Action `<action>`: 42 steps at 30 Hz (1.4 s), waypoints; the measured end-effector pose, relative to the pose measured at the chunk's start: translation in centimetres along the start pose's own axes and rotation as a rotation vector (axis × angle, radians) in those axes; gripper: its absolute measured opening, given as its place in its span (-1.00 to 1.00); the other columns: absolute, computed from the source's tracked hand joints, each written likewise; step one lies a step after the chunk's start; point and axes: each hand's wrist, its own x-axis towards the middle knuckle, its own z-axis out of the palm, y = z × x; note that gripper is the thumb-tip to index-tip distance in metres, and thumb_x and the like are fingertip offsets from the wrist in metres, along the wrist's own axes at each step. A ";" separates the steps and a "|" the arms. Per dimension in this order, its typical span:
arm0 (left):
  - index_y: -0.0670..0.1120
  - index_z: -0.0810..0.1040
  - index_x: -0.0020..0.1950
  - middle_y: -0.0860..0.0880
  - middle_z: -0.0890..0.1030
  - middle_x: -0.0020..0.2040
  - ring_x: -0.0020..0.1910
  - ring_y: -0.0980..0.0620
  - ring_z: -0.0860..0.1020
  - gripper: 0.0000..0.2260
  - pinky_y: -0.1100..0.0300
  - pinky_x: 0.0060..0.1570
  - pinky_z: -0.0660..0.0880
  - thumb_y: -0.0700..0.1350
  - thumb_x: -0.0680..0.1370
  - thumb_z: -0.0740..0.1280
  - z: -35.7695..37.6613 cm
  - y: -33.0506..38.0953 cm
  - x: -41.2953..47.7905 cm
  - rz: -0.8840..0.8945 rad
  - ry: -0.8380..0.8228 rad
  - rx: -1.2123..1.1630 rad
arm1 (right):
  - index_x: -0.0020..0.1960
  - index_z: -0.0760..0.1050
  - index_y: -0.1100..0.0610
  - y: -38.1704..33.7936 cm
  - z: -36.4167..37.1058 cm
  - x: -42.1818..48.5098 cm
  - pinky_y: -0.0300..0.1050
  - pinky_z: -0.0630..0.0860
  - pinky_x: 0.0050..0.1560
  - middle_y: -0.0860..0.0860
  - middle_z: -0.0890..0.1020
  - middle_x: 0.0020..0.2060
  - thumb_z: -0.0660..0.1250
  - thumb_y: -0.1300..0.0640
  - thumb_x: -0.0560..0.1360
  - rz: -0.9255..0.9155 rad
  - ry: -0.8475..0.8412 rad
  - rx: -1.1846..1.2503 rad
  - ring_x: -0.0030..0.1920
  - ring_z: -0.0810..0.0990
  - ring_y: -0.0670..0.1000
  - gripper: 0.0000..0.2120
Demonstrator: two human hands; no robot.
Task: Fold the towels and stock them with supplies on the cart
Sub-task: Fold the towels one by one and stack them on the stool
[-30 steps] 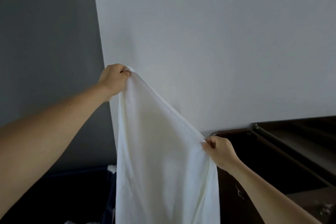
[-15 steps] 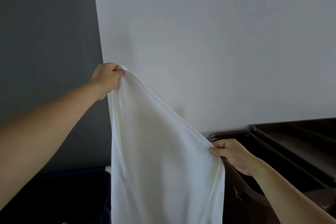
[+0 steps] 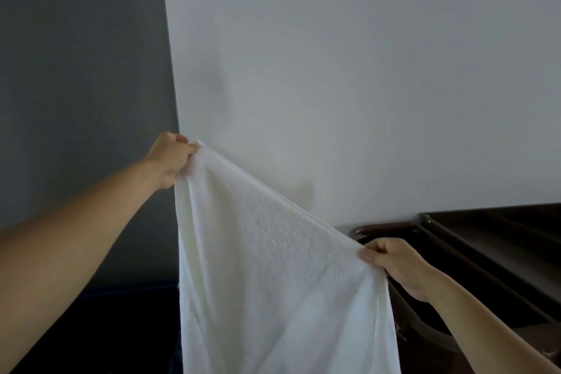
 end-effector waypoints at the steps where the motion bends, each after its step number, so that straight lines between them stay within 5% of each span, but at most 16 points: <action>1: -0.12 0.45 0.21 -0.11 0.50 0.13 -0.08 -0.01 0.51 -0.80 0.14 -0.11 0.44 -0.21 0.59 0.31 -0.2 -0.5 -0.3 0.024 0.060 0.102 | -0.17 0.72 0.05 -0.9 -0.1 0.0 -0.02 0.56 -0.06 0.08 0.74 -0.18 0.43 0.14 0.54 -0.035 0.034 0.087 -0.18 0.72 0.04 -0.86; 4: 0.04 0.43 0.19 -0.03 0.49 0.08 -0.15 -0.04 0.51 -0.72 0.18 -0.32 0.39 -0.24 0.54 0.26 0.6 -1.2 -2.7 0.135 0.075 0.320 | -0.23 0.70 0.09 -5.1 0.7 0.6 -0.06 0.56 -0.14 0.04 0.71 -0.26 0.46 0.18 0.51 -0.165 0.114 0.178 -0.26 0.67 -0.01 -0.85; 8: 0.09 0.67 -0.17 0.17 0.65 -0.10 -0.07 0.16 0.60 -0.67 0.38 -0.22 0.44 -0.32 0.49 0.26 4.7 -0.5 -7.6 0.218 -0.238 0.272 | -0.26 0.62 -0.10 -10.9 4.3 0.8 -0.41 0.45 -0.28 -0.21 0.66 -0.32 0.48 0.08 0.47 -0.403 0.018 -0.297 -0.32 0.55 -0.28 -0.84; 13: -0.01 0.75 -0.08 0.12 0.71 -0.05 0.01 0.19 0.63 -0.62 0.40 -0.05 0.53 -0.36 0.52 0.19 7.2 -0.2 -12.3 0.140 -0.519 0.118 | -0.18 0.65 -0.12 -13.0 6.8 0.4 -0.37 0.52 -0.19 -0.24 0.69 -0.23 0.47 0.07 0.49 -0.522 -0.092 -0.336 -0.19 0.63 -0.22 -0.89; 16: -0.11 0.71 0.07 0.03 0.71 0.03 0.07 0.06 0.64 -0.75 0.22 0.12 0.58 -0.15 0.55 0.25 6.9 -0.2 -13.3 0.145 -0.773 0.165 | -0.22 0.64 -0.18 -12.9 7.1 0.4 -0.45 0.48 -0.19 -0.29 0.68 -0.26 0.48 0.08 0.49 -0.549 -0.083 -0.314 -0.20 0.63 -0.29 -0.83; 18: -0.08 0.68 0.01 0.11 0.68 0.00 0.01 0.15 0.62 -0.74 0.24 0.05 0.56 0.04 0.51 0.30 6.7 -0.3 -13.4 0.184 -0.867 0.258 | -0.21 0.64 -0.17 -12.6 7.3 0.5 -0.48 0.46 -0.18 -0.29 0.69 -0.25 0.49 0.08 0.49 -0.537 -0.082 -0.297 -0.19 0.63 -0.29 -0.84; 21: 0.07 0.65 -0.06 0.16 0.62 -0.15 -0.24 0.35 0.53 -0.82 0.46 -0.22 0.44 0.14 0.56 0.35 7.2 -0.4 -13.4 0.358 -0.803 0.453 | -0.19 0.67 -0.10 -12.2 7.5 0.3 -0.44 0.50 -0.19 -0.24 0.70 -0.23 0.50 0.06 0.48 -0.519 -0.066 -0.246 -0.17 0.66 -0.25 -0.90; 24: -0.05 0.66 0.00 0.03 0.65 -0.11 -0.20 0.16 0.57 -0.72 0.27 -0.17 0.50 0.15 0.58 0.33 7.8 -0.7 -13.3 0.376 -0.727 0.383 | -0.16 0.68 -0.08 -12.0 7.1 0.0 -0.39 0.54 -0.17 -0.19 0.72 -0.21 0.50 0.04 0.47 -0.465 -0.058 -0.187 -0.17 0.67 -0.21 -0.95; 26: -0.18 0.59 -0.17 -0.03 0.59 -0.22 -0.29 0.03 0.49 -0.67 0.12 -0.24 0.44 0.06 0.62 0.30 8.2 -0.7 -13.0 0.426 -0.670 0.376 | -0.16 0.65 -0.08 -11.4 6.8 0.2 -0.36 0.53 -0.23 -0.15 0.71 -0.23 0.44 0.11 0.47 -0.393 -0.028 -0.329 -0.20 0.66 -0.18 -0.91; 29: -0.16 0.29 -0.40 0.01 0.34 -0.43 -0.45 0.10 0.27 -0.59 0.17 -0.34 0.26 -0.09 0.62 0.29 8.9 -0.4 -11.9 0.490 -0.503 0.410 | -0.18 0.57 0.06 -9.5 5.9 0.9 -0.18 0.47 -0.36 -0.05 0.63 -0.28 0.31 0.18 0.44 -0.215 0.055 -0.650 -0.29 0.58 -0.03 -0.93; 34: -0.16 0.27 -0.41 -0.02 0.41 -0.46 -0.42 -0.02 0.36 -0.59 0.12 -0.31 0.31 -0.11 0.60 0.28 8.3 -1.1 -7.9 0.420 -0.311 0.553 | -0.14 0.61 0.14 -5.6 2.6 1.2 -0.19 0.40 -0.37 0.05 0.62 -0.29 0.27 0.20 0.40 0.018 0.146 -0.679 -0.26 0.60 0.10 -0.85; 39: -0.15 0.28 -0.42 -0.12 0.40 -0.43 -0.40 -0.06 0.38 -0.58 0.12 -0.31 0.33 -0.09 0.61 0.27 8.3 -3.9 -6.2 0.340 -0.289 0.601 | -0.36 0.42 0.16 -4.0 -0.3 1.3 -0.21 0.26 -0.46 -0.01 0.48 -0.46 0.34 0.14 0.41 0.067 0.159 -0.709 -0.44 0.42 0.00 -0.80; 42: -0.17 0.33 -0.39 -0.16 0.41 -0.41 -0.38 -0.09 0.40 -0.61 0.11 -0.31 0.31 -0.09 0.62 0.25 8.4 -4.8 -5.7 0.300 -0.232 0.610 | -0.28 0.51 0.14 -2.6 -1.4 1.2 -0.29 0.29 -0.53 -0.06 0.52 -0.48 0.41 0.19 0.43 0.120 0.138 -0.585 -0.50 0.44 -0.09 -0.87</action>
